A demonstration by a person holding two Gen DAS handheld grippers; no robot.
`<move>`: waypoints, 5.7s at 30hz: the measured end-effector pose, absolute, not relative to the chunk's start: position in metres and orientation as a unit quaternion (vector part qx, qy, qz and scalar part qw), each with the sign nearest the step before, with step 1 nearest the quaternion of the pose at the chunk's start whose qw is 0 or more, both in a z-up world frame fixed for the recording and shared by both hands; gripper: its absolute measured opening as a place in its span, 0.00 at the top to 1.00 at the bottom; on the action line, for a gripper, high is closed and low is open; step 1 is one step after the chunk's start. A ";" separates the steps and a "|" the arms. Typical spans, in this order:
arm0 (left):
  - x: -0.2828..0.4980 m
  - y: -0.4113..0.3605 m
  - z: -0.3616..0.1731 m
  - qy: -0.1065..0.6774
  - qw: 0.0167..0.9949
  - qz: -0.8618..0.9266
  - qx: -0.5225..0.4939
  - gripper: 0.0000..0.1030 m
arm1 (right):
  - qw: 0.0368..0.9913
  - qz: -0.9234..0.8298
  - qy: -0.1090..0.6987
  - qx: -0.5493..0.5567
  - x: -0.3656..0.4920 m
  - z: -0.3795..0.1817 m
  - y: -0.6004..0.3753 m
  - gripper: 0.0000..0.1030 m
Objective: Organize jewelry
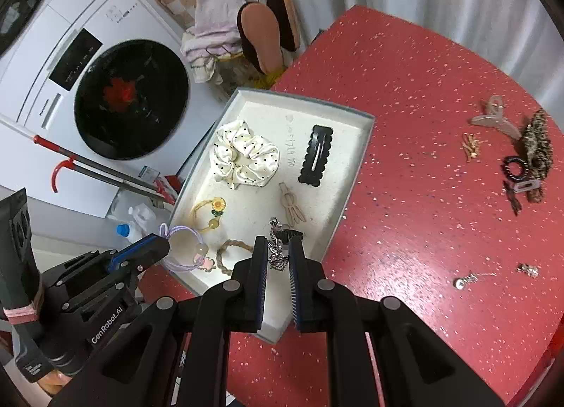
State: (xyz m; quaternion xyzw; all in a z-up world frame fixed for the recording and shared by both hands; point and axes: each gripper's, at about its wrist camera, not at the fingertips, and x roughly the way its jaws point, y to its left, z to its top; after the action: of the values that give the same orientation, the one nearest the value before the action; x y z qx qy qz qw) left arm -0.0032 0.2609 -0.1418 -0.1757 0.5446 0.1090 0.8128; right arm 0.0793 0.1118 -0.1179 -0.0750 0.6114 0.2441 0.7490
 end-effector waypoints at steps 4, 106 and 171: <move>0.013 0.264 -0.160 0.546 0.813 0.104 -0.172 0.93 | 0.745 0.246 0.615 -0.081 0.091 -0.137 0.119 0.88; -0.081 0.229 -0.051 0.547 0.803 0.204 -0.116 0.01 | 0.817 0.151 0.544 -0.119 0.011 -0.030 0.057 0.00; -0.102 0.222 -0.009 0.525 0.814 0.217 -0.123 0.01 | 0.833 0.176 0.505 -0.140 -0.020 0.016 0.067 0.00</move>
State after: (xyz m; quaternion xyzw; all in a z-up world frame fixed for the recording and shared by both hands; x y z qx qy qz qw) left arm -0.1017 0.2225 -0.0090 -0.1234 0.5253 0.2166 0.8136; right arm -0.0199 0.0667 0.0164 -0.1396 0.5049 0.1759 0.8335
